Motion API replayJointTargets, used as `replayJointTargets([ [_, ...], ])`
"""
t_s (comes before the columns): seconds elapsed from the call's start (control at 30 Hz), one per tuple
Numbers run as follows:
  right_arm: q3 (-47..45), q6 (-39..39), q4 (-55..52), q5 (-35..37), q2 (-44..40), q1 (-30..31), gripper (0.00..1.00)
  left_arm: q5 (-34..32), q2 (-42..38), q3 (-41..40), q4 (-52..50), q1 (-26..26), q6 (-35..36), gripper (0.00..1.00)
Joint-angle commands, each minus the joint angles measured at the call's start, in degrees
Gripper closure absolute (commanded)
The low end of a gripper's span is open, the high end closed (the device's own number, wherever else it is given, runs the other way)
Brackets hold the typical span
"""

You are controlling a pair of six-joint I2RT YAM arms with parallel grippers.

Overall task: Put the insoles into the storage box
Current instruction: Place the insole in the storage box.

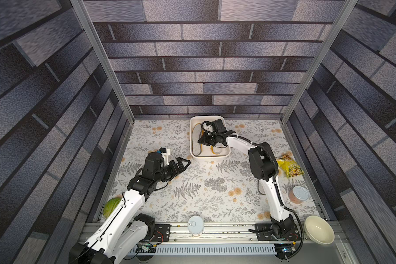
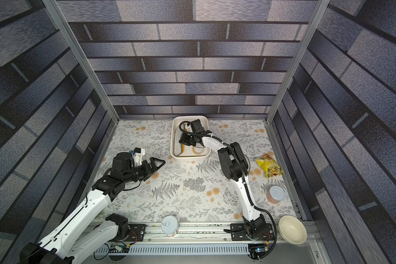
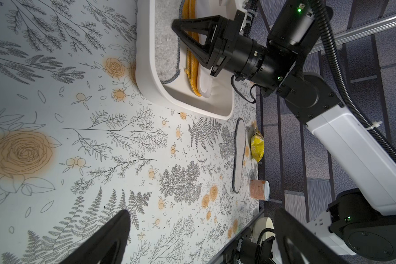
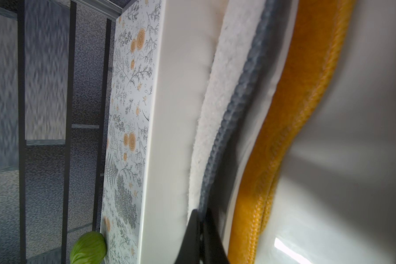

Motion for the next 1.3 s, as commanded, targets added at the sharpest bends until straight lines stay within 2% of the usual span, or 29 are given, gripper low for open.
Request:
replayJointTargets([
  [0.0, -1.3, 0.4, 0.7, 0.0, 0.1, 0.0, 1.0, 0.8, -0.8, -1.1, -0.1, 0.5, -0.9, 0.0],
  [0.27, -1.7, 0.9, 0.7, 0.0, -0.1, 0.0, 0.9, 0.9, -0.8, -1.3, -0.3, 0.5, -0.9, 0.0],
  [0.43, -2.0, 0.5, 0.3, 0.5, -0.8, -0.1, 0.67, 0.9, -0.9, -1.3, -0.3, 0.4, -1.1, 0.0],
  [0.53, -2.3, 0.4, 0.1, 0.8, -1.6, -0.3, 0.59, 0.9, -1.0, -1.3, -0.3, 0.4, -1.2, 0.0],
  [0.67, -2.3, -0.2, -1.2, 0.9, -2.8, -0.8, 0.54, 0.8, -1.0, -1.2, -0.5, 0.5, -1.2, 0.0],
  [0.8, -0.5, -2.6, -6.7, 2.6, -4.4, -1.1, 0.45, 0.8, -1.0, -1.1, -0.5, 0.4, -1.2, 0.0],
  [1.0, 1.3, -5.5, -11.0, 2.0, -6.2, -1.2, 0.38, 0.8, -0.8, -1.2, 0.0, 0.4, -1.4, 0.0],
  [1.27, 1.8, -3.7, -9.3, -2.0, -5.2, -1.2, 0.38, 1.0, -0.9, -1.3, 0.1, 0.4, -1.4, 0.0],
])
